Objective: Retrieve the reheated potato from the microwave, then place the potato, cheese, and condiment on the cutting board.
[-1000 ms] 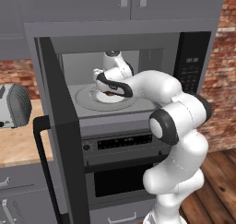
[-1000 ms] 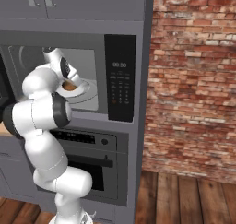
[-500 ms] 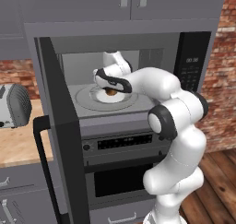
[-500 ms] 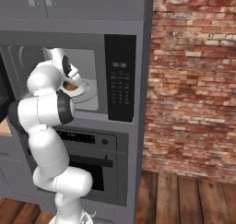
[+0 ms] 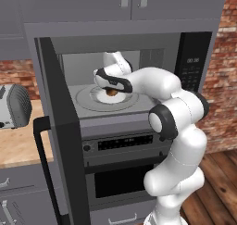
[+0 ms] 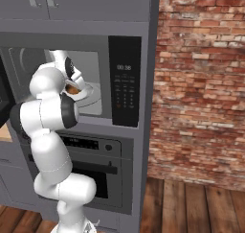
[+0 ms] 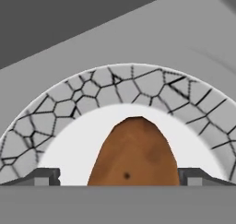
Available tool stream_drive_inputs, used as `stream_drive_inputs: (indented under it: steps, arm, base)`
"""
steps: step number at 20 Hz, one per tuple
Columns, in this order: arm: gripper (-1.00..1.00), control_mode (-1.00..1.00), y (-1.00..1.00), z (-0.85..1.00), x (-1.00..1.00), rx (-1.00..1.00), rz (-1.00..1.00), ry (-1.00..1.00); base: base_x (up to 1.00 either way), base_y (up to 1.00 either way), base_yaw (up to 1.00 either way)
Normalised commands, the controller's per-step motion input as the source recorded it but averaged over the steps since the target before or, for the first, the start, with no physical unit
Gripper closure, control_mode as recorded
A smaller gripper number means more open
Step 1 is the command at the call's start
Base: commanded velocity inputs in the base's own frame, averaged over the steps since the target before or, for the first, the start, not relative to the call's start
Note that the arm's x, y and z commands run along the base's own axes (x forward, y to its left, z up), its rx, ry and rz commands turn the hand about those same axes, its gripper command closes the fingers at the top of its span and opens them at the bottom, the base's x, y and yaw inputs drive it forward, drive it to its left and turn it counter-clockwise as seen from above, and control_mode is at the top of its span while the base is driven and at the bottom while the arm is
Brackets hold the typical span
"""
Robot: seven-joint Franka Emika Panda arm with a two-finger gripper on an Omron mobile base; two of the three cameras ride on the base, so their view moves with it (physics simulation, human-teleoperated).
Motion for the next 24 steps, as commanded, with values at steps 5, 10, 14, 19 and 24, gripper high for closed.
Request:
stream_drive_inputs:
  steps: [5, 10, 14, 19, 24]
  arm:
    - [-1.0, -1.0, 0.0, -0.49, -0.07, 0.0, 0.0, 0.0]
    - [-1.0, -1.0, 0.0, -0.55, -0.14, 0.0, 0.0, 0.03]
    - [-1.0, -1.0, 0.0, -0.59, -0.1, 0.0, 0.0, 0.03]
    - [1.0, -1.0, 0.0, -0.53, -0.01, 0.0, 0.0, 0.0]
    - [1.0, -1.0, 0.01, -0.49, -0.01, 0.0, 0.0, 0.0]
  base:
    - [0.0, 0.0, 0.0]
    - [0.0, 0.0, 0.0]
    - [0.0, 0.0, 0.0]
    - [0.0, 0.0, 0.0]
    - [0.0, 0.0, 0.0]
